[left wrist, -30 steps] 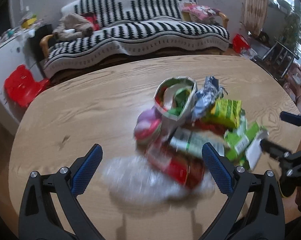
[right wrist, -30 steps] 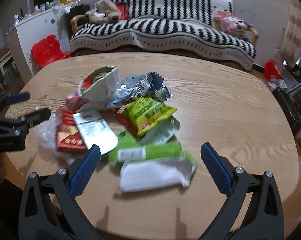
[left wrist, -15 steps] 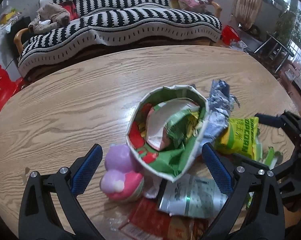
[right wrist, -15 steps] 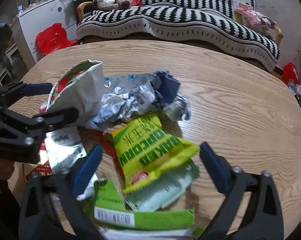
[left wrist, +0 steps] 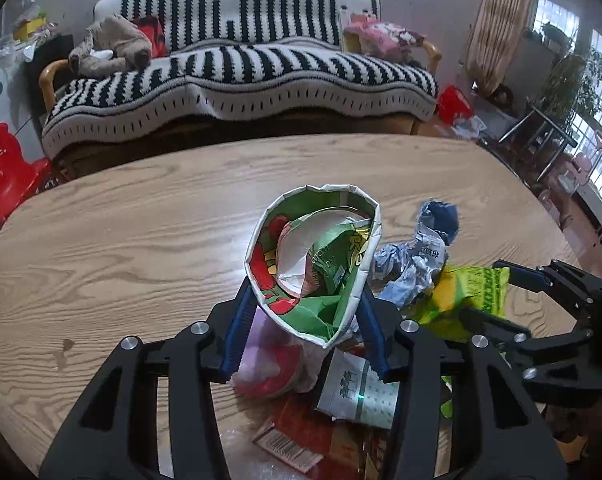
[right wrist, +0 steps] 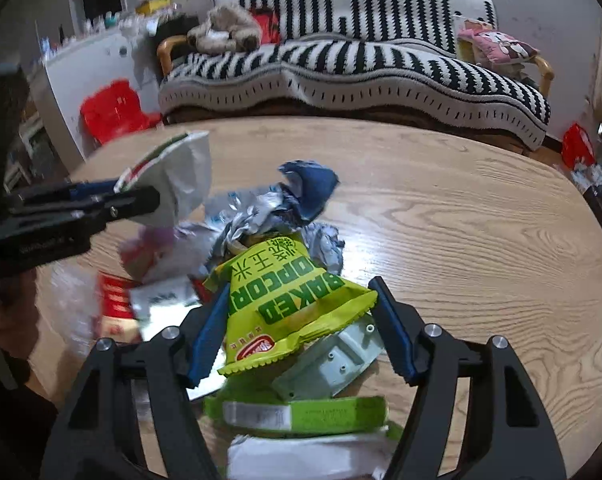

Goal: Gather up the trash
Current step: 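Grasp the green-white paper cup with left tool while right tool grasps the popcorn bag, then carry both items over the black bin and open both tools to drop them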

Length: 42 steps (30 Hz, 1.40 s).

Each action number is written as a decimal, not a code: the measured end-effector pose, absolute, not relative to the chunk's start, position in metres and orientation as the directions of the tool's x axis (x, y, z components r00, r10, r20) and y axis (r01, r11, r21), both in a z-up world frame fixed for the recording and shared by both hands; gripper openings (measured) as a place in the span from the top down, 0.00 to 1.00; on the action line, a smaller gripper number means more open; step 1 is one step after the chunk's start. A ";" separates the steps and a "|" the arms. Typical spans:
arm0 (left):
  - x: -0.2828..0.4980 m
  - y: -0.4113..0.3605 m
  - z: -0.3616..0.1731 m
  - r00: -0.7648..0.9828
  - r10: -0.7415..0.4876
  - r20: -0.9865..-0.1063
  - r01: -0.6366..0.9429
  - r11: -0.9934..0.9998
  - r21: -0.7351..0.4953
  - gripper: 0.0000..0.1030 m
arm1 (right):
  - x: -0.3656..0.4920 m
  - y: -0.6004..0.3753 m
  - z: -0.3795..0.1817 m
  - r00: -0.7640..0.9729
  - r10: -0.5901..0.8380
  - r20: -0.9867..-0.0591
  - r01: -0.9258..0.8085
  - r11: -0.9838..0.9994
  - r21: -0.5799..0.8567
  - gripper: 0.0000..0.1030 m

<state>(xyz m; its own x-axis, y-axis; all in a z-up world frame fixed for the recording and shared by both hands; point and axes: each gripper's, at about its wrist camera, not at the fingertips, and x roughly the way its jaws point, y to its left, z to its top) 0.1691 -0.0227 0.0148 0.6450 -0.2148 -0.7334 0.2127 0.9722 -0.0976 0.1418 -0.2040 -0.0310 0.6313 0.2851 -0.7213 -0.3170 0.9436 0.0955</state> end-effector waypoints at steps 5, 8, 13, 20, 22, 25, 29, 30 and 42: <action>0.161 -0.020 0.019 0.620 -0.266 -0.738 0.223 0.962 -0.159 0.54 | 0.129 -0.214 -0.025 0.599 0.324 -0.732 -0.313 0.936 0.159 0.35; 0.154 -0.022 0.024 0.654 -0.228 -0.721 0.217 0.970 -0.110 0.54 | 0.119 -0.225 -0.018 0.617 0.303 -0.726 -0.276 0.947 0.161 0.35; 0.144 -0.029 0.032 0.676 -0.228 -0.700 0.231 0.969 -0.093 0.54 | 0.101 -0.260 -0.005 0.663 0.262 -0.701 -0.197 0.965 0.174 0.35; 0.120 -0.076 0.037 0.656 -0.306 -0.690 0.346 0.934 -0.084 0.54 | 0.048 -0.321 0.013 0.715 0.151 -0.683 -0.081 0.988 0.134 0.35; 0.113 -0.097 0.037 0.641 -0.340 -0.688 0.391 0.916 -0.088 0.54 | 0.029 -0.341 0.018 0.726 0.127 -0.676 -0.036 0.988 0.147 0.35; 0.097 -0.137 0.036 0.611 -0.400 -0.683 0.463 0.881 -0.101 0.54 | -0.003 -0.381 0.024 0.742 0.081 -0.665 0.051 0.983 0.177 0.35; 0.073 -0.205 0.028 0.533 -0.494 -0.687 0.586 0.801 -0.122 0.54 | -0.052 -0.444 0.023 0.750 -0.028 -0.661 0.213 0.956 0.201 0.35; 0.063 -0.226 0.026 0.501 -0.531 -0.683 0.628 0.766 -0.136 0.54 | -0.066 -0.463 0.019 0.742 -0.060 -0.668 0.268 0.939 0.213 0.35; -0.048 -0.428 -0.045 0.126 -0.651 -0.748 0.881 0.421 -0.217 0.53 | -0.200 -0.612 -0.056 0.467 -0.314 -0.827 0.749 0.637 0.181 0.35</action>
<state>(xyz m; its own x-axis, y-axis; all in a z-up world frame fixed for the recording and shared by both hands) -0.0479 -0.4284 -0.0447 0.1263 -0.6511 -0.7484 0.8809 0.4205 -0.2171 -0.2002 -0.6115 -0.0556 0.4669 -0.3144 -0.8265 0.7490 0.6374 0.1807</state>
